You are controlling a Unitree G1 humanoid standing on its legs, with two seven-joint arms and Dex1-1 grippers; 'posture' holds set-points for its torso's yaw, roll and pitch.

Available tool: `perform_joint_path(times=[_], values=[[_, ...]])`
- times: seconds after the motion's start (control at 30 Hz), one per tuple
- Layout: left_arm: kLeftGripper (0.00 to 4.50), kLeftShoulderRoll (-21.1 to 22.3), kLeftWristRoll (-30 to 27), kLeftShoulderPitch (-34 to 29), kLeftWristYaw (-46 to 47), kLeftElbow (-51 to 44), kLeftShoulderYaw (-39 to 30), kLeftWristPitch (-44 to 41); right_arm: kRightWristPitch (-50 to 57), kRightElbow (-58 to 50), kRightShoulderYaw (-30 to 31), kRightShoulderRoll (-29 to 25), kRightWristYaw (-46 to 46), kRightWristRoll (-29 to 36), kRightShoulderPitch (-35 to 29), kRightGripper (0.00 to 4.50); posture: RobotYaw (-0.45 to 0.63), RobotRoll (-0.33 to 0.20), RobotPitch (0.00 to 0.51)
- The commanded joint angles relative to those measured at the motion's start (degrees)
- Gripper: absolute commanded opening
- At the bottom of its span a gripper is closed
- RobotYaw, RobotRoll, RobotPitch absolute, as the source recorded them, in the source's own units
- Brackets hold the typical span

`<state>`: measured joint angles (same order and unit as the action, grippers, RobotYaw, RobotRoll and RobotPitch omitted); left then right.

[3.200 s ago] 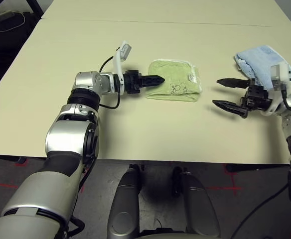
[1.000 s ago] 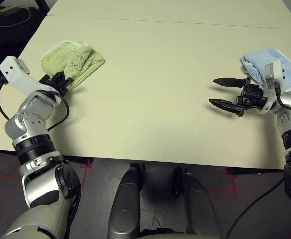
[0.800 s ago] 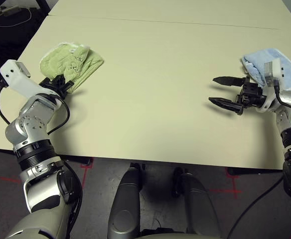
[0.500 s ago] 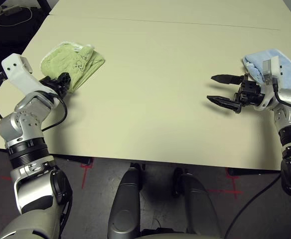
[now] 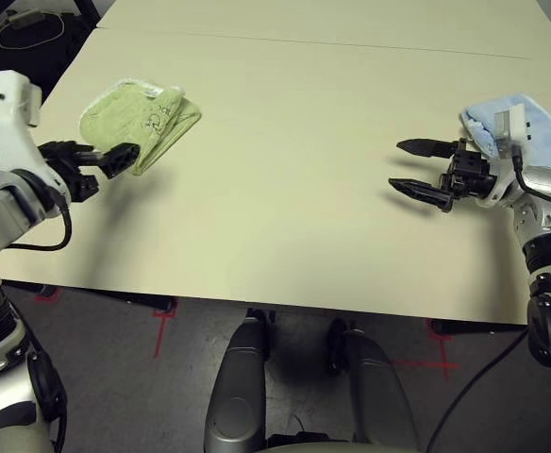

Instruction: Fold the towel and set it aside.

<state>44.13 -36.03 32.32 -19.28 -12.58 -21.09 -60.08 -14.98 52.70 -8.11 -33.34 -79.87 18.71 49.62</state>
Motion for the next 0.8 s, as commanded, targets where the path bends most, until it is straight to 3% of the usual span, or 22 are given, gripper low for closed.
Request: perform_joint_path(times=[0.03, 0.17, 0.4, 0.5, 0.63, 0.8], values=[[4.42, -2.0, 4.3, 0.2, -2.2, 2.5, 4.8, 8.1, 3.0, 0.9, -1.4, -0.7, 4.8, -0.5, -0.3, 4.50, 0.14, 0.000, 0.248], [4.42, -4.5, 12.3, 2.7, -6.9, 11.8, 12.6, 22.7, 9.6, -1.9, -3.3, 0.8, 12.7, 1.3, -0.7, 4.50, 0.12, 0.000, 0.254], [4.42, -10.4, 18.5, 7.1, -12.5, 28.4, 15.6, 43.0, 13.5, -11.6, -7.4, 5.1, 31.7, 1.6, -6.2, 4.50, 0.09, 0.000, 0.241], [4.42, -14.0, 20.6, 10.0, -9.6, 35.6, 14.5, 49.1, 13.0, -14.4, -8.3, 7.0, 40.1, 0.3, -7.7, 4.50, 0.06, 0.000, 0.240], [4.42, -16.9, 22.2, 12.5, -5.9, 41.9, 12.9, 54.3, 11.1, -15.2, -7.9, 8.1, 44.6, -0.6, -7.8, 4.50, 0.04, 0.000, 0.237], [4.42, -22.4, 24.2, 15.6, 1.6, 52.2, 10.8, 64.5, 1.7, -7.7, -7.9, 9.8, 53.7, -4.4, -5.2, 4.50, 0.05, 0.000, 0.234]])
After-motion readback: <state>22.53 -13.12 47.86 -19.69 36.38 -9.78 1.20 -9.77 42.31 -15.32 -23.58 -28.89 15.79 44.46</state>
